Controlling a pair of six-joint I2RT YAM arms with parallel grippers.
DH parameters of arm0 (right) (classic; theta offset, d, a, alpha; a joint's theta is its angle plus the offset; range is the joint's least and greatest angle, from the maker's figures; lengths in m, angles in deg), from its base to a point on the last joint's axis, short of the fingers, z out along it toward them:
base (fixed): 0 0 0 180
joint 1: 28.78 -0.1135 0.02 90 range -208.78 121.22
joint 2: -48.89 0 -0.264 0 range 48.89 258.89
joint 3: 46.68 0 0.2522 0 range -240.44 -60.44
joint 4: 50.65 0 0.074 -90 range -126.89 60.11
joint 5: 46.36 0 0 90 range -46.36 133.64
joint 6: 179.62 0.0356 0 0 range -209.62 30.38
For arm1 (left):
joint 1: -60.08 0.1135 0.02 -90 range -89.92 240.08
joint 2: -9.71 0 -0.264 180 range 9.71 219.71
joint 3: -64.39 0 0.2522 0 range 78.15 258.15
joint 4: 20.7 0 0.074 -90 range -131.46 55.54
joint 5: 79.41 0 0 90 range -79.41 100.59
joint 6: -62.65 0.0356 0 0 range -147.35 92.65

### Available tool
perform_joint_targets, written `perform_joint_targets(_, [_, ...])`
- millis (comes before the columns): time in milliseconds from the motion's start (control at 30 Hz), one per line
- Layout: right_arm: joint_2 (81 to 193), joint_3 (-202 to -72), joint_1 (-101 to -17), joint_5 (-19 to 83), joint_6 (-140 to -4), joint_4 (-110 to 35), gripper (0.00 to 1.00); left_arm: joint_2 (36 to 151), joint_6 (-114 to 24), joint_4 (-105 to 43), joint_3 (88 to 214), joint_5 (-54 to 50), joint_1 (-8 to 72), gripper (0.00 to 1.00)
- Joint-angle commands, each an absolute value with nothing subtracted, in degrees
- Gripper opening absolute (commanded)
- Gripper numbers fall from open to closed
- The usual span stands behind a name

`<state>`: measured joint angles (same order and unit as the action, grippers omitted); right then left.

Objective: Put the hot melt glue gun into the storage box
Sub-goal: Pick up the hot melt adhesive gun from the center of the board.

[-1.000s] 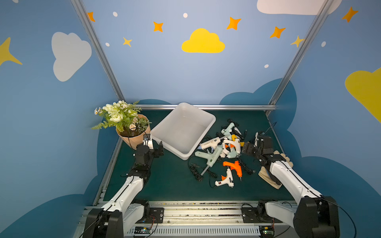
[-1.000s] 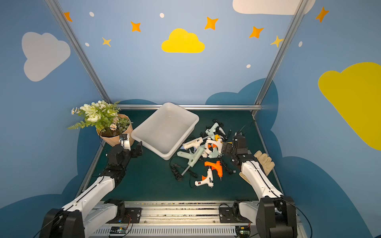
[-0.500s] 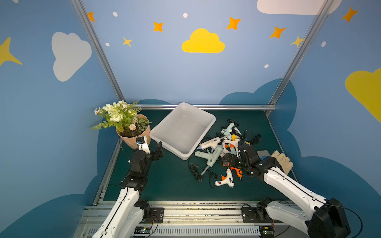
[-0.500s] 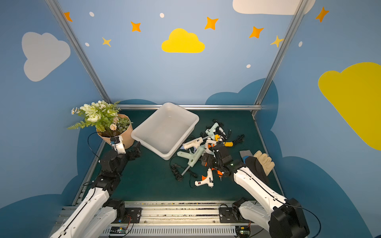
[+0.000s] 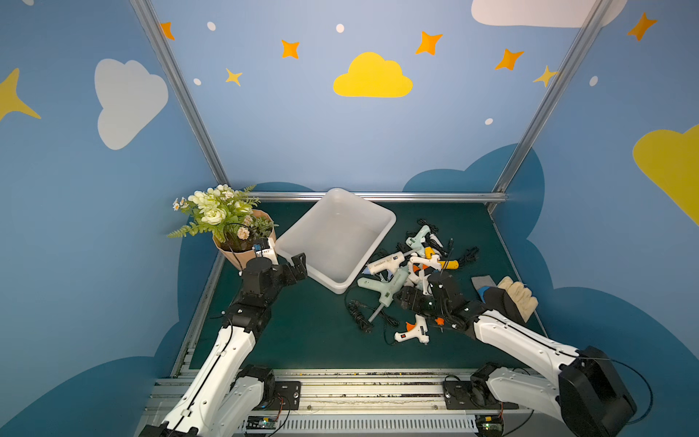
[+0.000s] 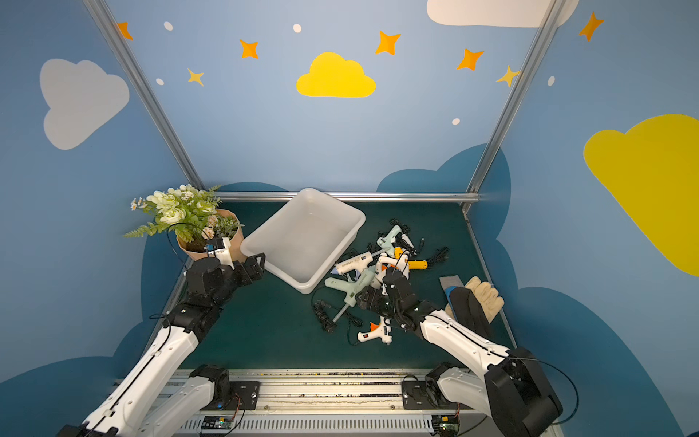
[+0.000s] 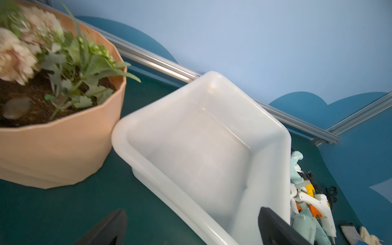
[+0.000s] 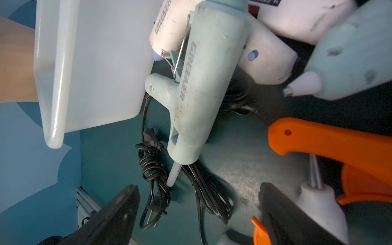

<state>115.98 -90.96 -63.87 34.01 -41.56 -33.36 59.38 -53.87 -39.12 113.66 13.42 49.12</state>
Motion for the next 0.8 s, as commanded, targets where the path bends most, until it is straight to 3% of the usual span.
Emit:
perform_joint_targets(0, [118.4, -92.0, -64.27, 34.49, -40.92, -38.36, 0.87, 59.51, -55.88, -40.15, 113.58, 12.53, 46.22, 1.0])
perform_joint_targets(767, [143.46, -98.68, -66.84, 29.55, -41.81, -56.8, 0.64, 59.88, -56.99, -38.99, 112.42, 15.82, 44.17, 1.0])
